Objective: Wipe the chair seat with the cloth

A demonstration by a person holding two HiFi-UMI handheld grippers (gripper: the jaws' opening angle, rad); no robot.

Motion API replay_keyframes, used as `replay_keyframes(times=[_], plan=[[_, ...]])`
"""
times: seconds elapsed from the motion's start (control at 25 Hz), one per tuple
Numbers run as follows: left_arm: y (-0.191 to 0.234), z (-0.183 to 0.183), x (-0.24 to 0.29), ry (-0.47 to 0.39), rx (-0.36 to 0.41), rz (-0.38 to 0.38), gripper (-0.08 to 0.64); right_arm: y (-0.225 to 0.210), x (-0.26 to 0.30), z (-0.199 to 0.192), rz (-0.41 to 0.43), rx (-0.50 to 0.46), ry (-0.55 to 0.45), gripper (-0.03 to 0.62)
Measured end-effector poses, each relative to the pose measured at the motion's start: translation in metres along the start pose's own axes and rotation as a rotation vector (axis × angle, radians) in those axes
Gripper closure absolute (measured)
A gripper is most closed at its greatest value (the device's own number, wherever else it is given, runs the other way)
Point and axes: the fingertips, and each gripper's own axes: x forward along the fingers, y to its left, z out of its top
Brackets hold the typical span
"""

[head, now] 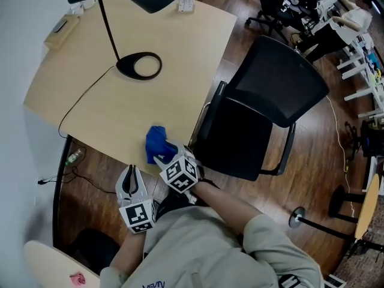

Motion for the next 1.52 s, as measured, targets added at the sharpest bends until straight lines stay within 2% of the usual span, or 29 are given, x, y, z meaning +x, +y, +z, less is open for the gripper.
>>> replay_keyframes(times=[0.28, 0.48, 0.6, 0.72, 0.92, 1.2, 1.36, 1.52], plan=[[0.005, -0.007, 0.005, 0.014, 0.002, -0.009, 0.555, 0.004, 0.025, -0.017, 0.001, -0.017, 0.057, 0.342], [0.003, -0.017, 0.009, 0.030, 0.000, -0.030, 0.555, 0.002, 0.024, -0.022, -0.038, -0.032, 0.057, 0.465], [-0.006, -0.018, 0.014, 0.029, 0.007, -0.057, 0.555, 0.003, 0.017, -0.025, -0.026, -0.009, 0.064, 0.488], [-0.024, -0.011, 0.022, 0.015, 0.021, -0.100, 0.555, -0.007, -0.002, -0.022, -0.044, 0.032, 0.028, 0.492], [-0.071, 0.006, 0.039, -0.009, 0.060, -0.204, 0.555, -0.048, -0.054, -0.032, -0.153, 0.132, -0.049, 0.494], [-0.164, 0.033, 0.054, -0.032, 0.136, -0.314, 0.555, -0.126, -0.132, -0.081, -0.297, 0.266, -0.105, 0.494], [-0.231, 0.045, 0.059, -0.029, 0.163, -0.359, 0.555, -0.174, -0.173, -0.117, -0.337, 0.323, -0.119, 0.494], [-0.290, 0.037, 0.066, -0.004, 0.166, -0.371, 0.555, -0.213, -0.200, -0.162, -0.346, 0.379, -0.120, 0.494]])
